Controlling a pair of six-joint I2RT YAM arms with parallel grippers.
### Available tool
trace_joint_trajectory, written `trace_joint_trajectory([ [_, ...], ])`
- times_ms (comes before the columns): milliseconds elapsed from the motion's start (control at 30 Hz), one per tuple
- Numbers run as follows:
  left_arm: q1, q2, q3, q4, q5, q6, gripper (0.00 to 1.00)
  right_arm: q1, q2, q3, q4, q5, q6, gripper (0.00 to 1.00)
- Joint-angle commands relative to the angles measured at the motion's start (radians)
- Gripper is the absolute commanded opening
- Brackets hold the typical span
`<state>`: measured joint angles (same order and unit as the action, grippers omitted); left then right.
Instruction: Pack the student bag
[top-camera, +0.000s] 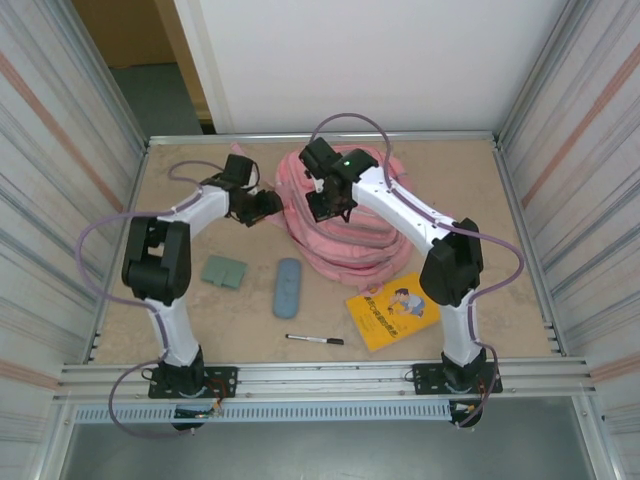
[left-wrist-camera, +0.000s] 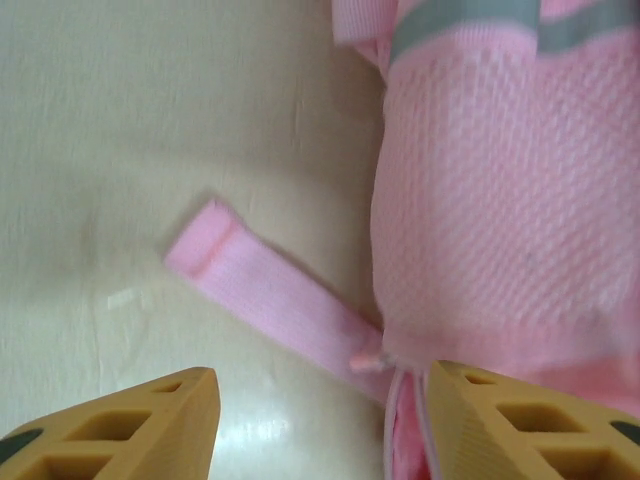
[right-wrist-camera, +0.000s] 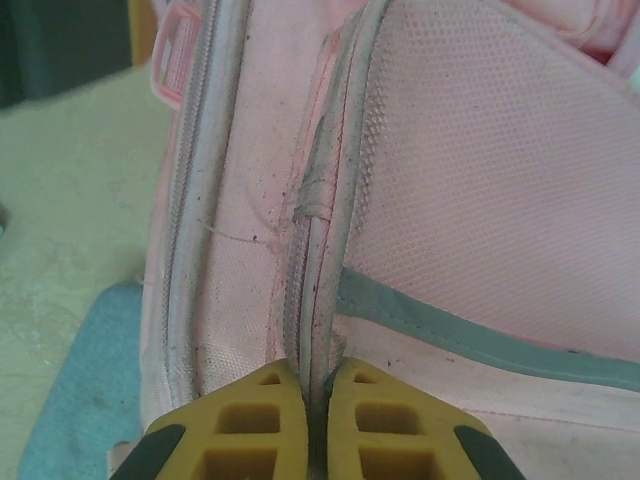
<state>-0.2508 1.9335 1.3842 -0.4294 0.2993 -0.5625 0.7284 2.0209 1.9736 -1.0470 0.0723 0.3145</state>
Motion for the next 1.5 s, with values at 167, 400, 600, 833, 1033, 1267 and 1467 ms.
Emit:
trace_joint_trajectory([
  [167,-0.008,-0.123,-0.047,-0.078,0.045,0.073,0.57,-0.010,-0.198,-0.209,0.198,0.004,0.101,0.44],
  [400,-0.166,-0.470,-0.291,0.001,-0.063,0.110,0.60,-0.085,-0.766,-0.871,0.447,0.069,0.305,0.63],
  [600,-0.520,-0.534,-0.319,0.028,-0.146,0.119,0.64,-0.269,-1.144,-1.185,0.207,-0.016,0.508,0.78],
  [833,-0.776,-0.326,-0.335,0.105,-0.193,0.038,0.69,-0.527,-1.445,-1.415,0.013,-0.331,0.534,0.71],
  [1033,-0.809,-0.165,-0.279,0.124,-0.150,0.003,0.69,-0.538,-1.386,-1.543,0.096,-0.395,0.547,0.69],
  [1267,-0.807,-0.057,-0.202,0.072,-0.165,-0.023,0.71,-0.539,-1.330,-1.582,0.208,-0.365,0.505,0.56],
  [1467,-0.807,0.028,-0.168,0.143,0.005,0.000,0.72,-0.541,-1.294,-1.573,0.242,-0.334,0.509,0.50],
])
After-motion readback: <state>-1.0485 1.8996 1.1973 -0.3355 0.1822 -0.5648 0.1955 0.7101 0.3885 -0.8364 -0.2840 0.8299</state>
